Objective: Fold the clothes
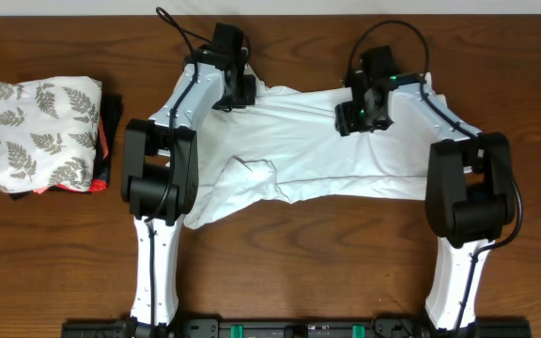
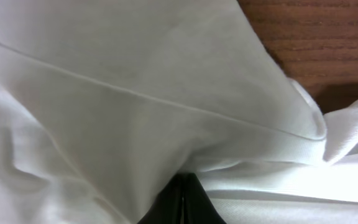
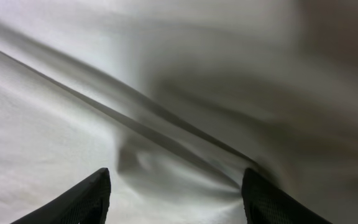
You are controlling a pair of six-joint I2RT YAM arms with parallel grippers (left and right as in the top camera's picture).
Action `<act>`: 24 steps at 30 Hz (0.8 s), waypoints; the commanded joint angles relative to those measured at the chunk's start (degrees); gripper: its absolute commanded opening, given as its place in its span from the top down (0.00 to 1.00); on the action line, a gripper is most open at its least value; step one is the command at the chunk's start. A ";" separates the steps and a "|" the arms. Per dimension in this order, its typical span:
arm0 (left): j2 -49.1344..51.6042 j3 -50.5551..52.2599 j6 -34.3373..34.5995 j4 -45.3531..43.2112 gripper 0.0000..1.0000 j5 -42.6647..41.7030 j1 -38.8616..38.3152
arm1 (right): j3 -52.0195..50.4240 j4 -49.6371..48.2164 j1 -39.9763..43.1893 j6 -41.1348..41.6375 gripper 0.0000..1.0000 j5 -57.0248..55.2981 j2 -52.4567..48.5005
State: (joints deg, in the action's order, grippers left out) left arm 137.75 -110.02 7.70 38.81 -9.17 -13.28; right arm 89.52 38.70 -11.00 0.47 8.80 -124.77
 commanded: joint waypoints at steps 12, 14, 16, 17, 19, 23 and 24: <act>5.86 4.15 0.55 -1.97 0.94 3.82 0.72 | 0.46 0.83 2.19 -1.40 0.26 -1.60 8.61; 5.86 4.15 0.55 -1.99 0.94 3.82 0.72 | 0.48 -1.84 2.84 -1.40 0.26 -4.50 11.34; 5.86 4.15 0.55 -1.99 0.94 3.80 0.72 | 0.48 -4.85 3.82 -1.40 0.27 -7.23 12.39; 5.86 4.15 0.55 -1.99 0.94 3.76 0.72 | 0.48 -6.23 4.39 -1.40 0.29 -7.85 12.39; 5.86 4.15 0.55 -1.99 0.94 3.34 0.72 | 0.48 -8.44 5.60 -1.40 0.36 -7.96 11.63; 5.86 4.13 0.55 -2.05 0.94 1.84 0.72 | 0.48 -11.65 7.96 -1.40 0.55 -7.96 8.39; 5.86 4.15 0.55 -2.05 0.94 1.84 0.68 | 0.48 -12.50 8.46 -1.40 0.59 -7.91 7.34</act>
State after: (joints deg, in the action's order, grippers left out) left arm 137.71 -109.40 7.73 35.66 -9.23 -13.30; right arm 90.21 26.92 -4.10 -0.89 2.48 -113.67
